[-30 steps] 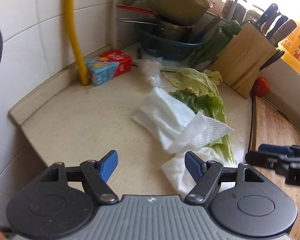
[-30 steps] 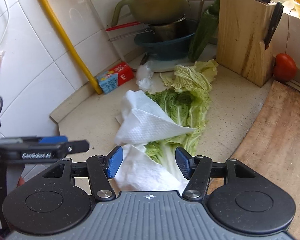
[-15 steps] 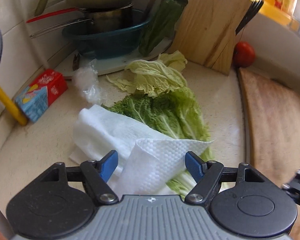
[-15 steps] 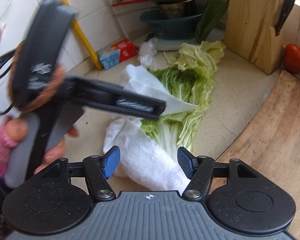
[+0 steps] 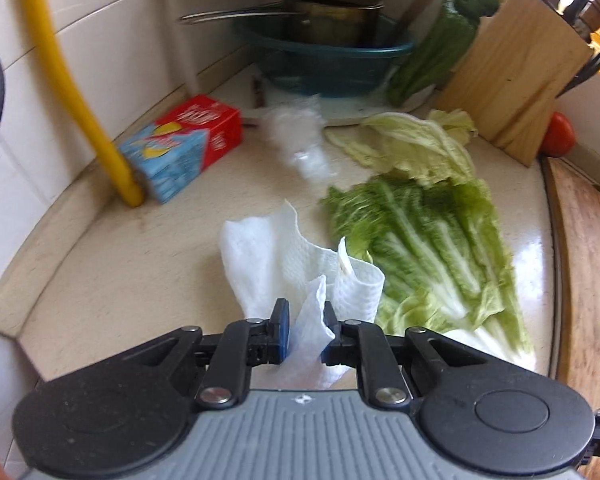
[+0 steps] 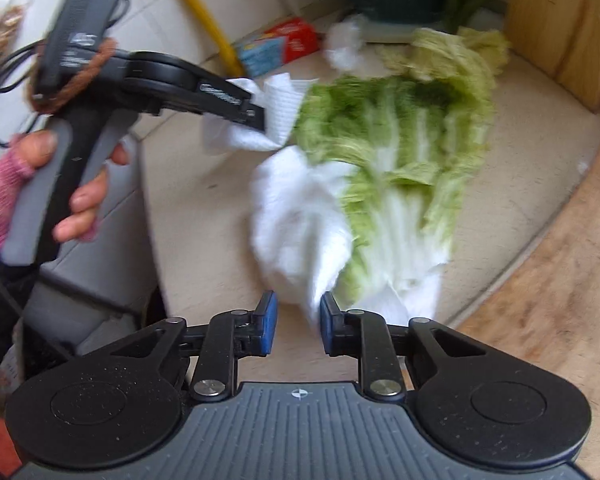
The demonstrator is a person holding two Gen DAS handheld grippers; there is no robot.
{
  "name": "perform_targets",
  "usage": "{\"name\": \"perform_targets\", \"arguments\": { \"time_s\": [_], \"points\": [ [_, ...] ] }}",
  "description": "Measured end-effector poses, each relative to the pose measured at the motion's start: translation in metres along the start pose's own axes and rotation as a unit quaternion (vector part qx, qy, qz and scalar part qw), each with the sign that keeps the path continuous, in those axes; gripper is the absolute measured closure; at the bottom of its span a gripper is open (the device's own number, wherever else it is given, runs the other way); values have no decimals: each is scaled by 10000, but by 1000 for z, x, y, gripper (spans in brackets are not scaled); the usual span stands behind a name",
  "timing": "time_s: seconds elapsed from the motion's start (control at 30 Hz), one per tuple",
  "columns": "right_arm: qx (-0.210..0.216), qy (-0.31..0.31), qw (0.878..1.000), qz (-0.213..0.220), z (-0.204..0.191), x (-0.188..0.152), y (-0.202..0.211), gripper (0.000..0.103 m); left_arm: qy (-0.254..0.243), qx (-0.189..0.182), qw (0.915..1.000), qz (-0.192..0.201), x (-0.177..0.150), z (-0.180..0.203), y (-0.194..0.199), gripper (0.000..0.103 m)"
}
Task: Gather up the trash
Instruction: 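Grasp a second white paper towel beside the cabbage with the right gripper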
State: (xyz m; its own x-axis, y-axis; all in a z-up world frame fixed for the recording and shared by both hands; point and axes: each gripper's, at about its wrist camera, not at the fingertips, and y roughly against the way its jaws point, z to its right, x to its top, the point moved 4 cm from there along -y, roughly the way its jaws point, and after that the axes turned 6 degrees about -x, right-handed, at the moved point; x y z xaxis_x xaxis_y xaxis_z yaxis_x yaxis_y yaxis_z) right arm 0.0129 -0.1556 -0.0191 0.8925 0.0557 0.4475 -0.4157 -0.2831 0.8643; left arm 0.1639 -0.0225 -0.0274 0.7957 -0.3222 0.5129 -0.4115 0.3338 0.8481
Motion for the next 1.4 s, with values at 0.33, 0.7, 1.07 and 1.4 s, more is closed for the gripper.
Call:
{"name": "perform_targets", "arguments": {
  "time_s": [0.33,0.7,1.07,1.4],
  "points": [
    [661,708,9953,37,-22,4,23,69,108,-120,9998,-88,-19,-15,12,87],
    [106,556,9984,48,-18,14,-12,21,326,180,9993,-76,-4,-23,-21,35],
    [-537,745,9957,116,-29,17,-45,42,45,233,9997,117,-10,-24,-32,37],
    [464,-472,9977,129,-4,19,-10,84,421,-513,9977,-159,-20,-20,-9,92]
  ]
}}
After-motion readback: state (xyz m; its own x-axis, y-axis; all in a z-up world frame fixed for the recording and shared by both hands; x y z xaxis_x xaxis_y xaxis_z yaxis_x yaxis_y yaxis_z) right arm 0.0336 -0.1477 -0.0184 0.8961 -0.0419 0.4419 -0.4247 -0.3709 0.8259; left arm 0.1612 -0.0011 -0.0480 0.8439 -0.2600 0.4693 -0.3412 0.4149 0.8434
